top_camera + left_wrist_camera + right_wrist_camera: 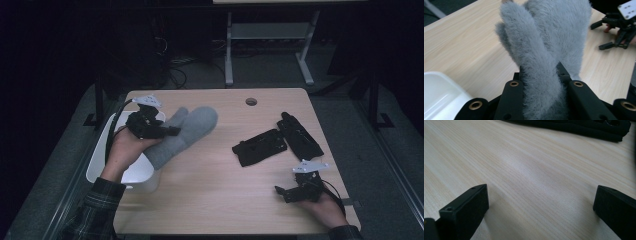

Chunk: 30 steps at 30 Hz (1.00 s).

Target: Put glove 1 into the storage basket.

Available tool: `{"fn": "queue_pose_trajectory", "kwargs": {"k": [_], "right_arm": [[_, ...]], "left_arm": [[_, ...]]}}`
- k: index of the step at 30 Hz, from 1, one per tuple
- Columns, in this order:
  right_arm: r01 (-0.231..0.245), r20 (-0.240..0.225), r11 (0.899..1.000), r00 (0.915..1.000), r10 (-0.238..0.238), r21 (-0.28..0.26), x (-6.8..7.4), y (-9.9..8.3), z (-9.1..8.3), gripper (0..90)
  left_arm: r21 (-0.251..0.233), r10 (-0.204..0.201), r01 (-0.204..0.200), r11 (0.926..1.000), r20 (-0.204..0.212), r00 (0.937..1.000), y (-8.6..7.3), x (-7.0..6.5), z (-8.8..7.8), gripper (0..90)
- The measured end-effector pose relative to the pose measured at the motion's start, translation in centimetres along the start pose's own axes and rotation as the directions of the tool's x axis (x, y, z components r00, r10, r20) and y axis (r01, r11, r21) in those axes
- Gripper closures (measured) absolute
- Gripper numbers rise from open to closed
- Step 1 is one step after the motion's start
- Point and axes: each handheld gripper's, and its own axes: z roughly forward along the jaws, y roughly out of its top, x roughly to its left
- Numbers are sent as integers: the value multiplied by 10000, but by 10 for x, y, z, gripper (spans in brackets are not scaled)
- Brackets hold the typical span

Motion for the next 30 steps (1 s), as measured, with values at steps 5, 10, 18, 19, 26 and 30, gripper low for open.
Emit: {"fn": "queue_pose_trajectory", "kwargs": {"k": [5,10,18,19,26,30], "right_arm": [[-1,2,10000,10000,1,-1,0,0,0,0],[-12,-2,10000,10000,12,-2,0,0,0,0],[-5,1,10000,10000,5,2,0,0,0,0],[0,1,10000,10000,0,4,0,0,0,0],[1,0,10000,10000,-1,4,0,0,0,0],[0,1,10000,10000,0,3,0,0,0,0]], "left_arm": [[-186,-338,333,9993,-254,9991,-7,10,-12,736],[-333,-610,588,9977,-693,9957,-16,23,-28,735],[-548,-1298,1239,9908,-1240,9837,-37,42,-47,735],[-650,-1494,1417,9878,-1350,9795,-44,47,-50,735],[-869,-2160,2039,9751,-1660,9622,-67,63,-59,735],[-911,-2527,2397,9666,-1796,9507,-81,72,-60,735]]}}
